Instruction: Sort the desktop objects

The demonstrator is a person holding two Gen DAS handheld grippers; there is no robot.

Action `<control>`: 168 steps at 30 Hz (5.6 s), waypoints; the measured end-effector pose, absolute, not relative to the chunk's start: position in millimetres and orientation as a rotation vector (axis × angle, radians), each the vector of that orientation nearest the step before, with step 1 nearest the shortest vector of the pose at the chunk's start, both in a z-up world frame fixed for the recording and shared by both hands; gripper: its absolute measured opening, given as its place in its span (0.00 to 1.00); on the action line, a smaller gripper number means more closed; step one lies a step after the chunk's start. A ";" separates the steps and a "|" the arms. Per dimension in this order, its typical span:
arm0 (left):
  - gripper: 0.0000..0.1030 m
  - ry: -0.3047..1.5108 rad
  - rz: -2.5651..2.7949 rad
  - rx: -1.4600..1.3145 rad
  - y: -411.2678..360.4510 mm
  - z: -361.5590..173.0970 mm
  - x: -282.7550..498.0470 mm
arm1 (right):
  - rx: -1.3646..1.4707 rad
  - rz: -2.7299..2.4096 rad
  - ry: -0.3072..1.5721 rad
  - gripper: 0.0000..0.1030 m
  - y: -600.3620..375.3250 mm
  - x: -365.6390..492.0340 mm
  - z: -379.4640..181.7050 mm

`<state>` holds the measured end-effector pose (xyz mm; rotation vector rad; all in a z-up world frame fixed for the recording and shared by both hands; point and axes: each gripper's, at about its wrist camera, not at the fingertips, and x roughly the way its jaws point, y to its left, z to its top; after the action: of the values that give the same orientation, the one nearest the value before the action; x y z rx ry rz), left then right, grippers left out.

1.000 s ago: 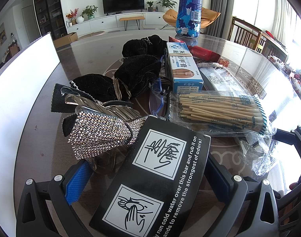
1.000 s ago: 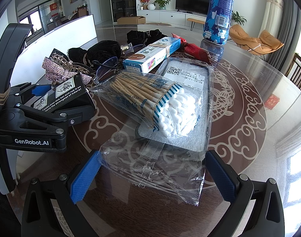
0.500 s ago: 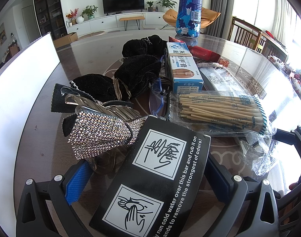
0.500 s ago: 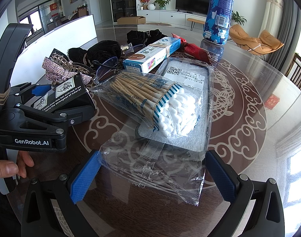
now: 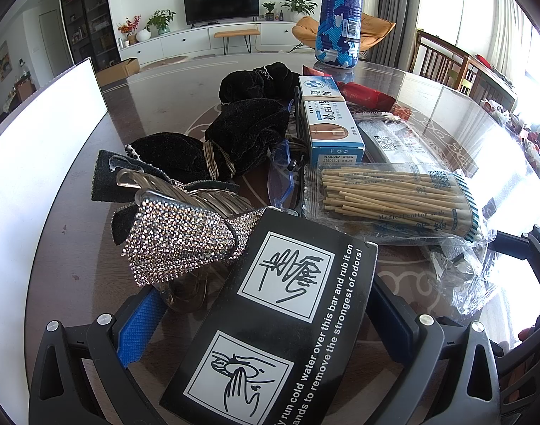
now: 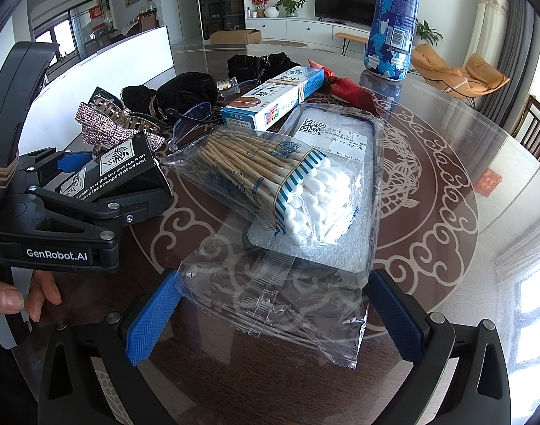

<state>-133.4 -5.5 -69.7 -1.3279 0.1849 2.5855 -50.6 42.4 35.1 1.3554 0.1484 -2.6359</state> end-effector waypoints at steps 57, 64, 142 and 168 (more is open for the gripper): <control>0.57 0.090 2.611 -1.316 -51.6 -59.2 -58.7 | 1.400 -2.596 0.032 1.00 82.6 -15.3 40.3; 0.57 0.142 2.635 -1.301 -43.3 -59.6 -65.0 | 1.130 -2.672 0.261 1.00 53.9 -33.2 97.3; 0.56 -0.139 2.742 -1.092 -135.1 41.9 10.5 | 1.314 -2.244 0.233 0.31 -19.8 -13.2 143.0; 0.60 -0.259 3.116 -1.530 -406.9 16.7 -95.9 | 1.004 -2.041 0.601 0.53 -417.9 -66.1 100.4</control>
<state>-95.9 -406.9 16.7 -1.5302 -0.2592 3.1162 -66.1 -417.9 100.4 1.0040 0.6010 -2.0413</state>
